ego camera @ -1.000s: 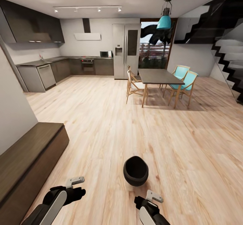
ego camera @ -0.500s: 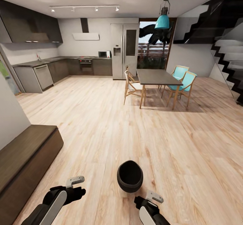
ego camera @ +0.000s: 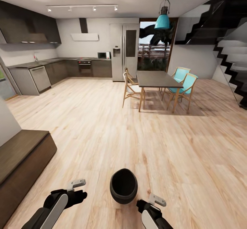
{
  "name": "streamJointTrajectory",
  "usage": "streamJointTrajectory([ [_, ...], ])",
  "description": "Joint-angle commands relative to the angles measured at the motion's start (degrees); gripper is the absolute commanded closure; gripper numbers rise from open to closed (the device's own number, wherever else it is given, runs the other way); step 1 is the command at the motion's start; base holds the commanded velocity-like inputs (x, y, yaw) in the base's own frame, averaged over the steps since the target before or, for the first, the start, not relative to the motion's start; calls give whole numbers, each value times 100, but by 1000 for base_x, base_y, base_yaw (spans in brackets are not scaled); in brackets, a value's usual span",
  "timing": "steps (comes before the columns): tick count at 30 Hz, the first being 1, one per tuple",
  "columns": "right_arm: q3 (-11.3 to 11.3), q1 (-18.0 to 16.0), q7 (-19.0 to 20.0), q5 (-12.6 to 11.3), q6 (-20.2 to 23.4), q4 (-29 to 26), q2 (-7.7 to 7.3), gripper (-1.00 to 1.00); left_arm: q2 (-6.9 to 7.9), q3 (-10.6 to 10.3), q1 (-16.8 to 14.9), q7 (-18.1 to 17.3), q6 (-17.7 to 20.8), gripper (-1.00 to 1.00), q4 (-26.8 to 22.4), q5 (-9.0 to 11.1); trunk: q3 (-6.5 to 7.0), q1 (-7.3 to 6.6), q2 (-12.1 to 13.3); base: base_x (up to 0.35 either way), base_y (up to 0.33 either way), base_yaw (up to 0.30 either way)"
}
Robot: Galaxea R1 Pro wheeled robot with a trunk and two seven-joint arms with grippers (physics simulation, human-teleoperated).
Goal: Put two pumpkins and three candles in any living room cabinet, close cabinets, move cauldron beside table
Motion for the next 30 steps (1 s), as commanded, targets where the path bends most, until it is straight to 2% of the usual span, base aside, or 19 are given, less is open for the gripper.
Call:
streamJointTrajectory([
  [1, 21, -4, -41, -23, 26, -9, -4, -100, 6, -14, -4, 59, 2, -100, -8, 60, -6, 2, -4, 179, -229, 0],
  [7, 21, -4, -40, -25, 30, -9, -4, -100, 6, -14, -4, 53, -46, -100, -23, 60, -6, 2, -4, 156, -195, 0],
  [30, 21, -4, -39, -37, 31, -9, -4, -100, 6, -14, -4, 53, -52, -100, -34, 60, -6, 2, -4, 151, -44, 0],
])
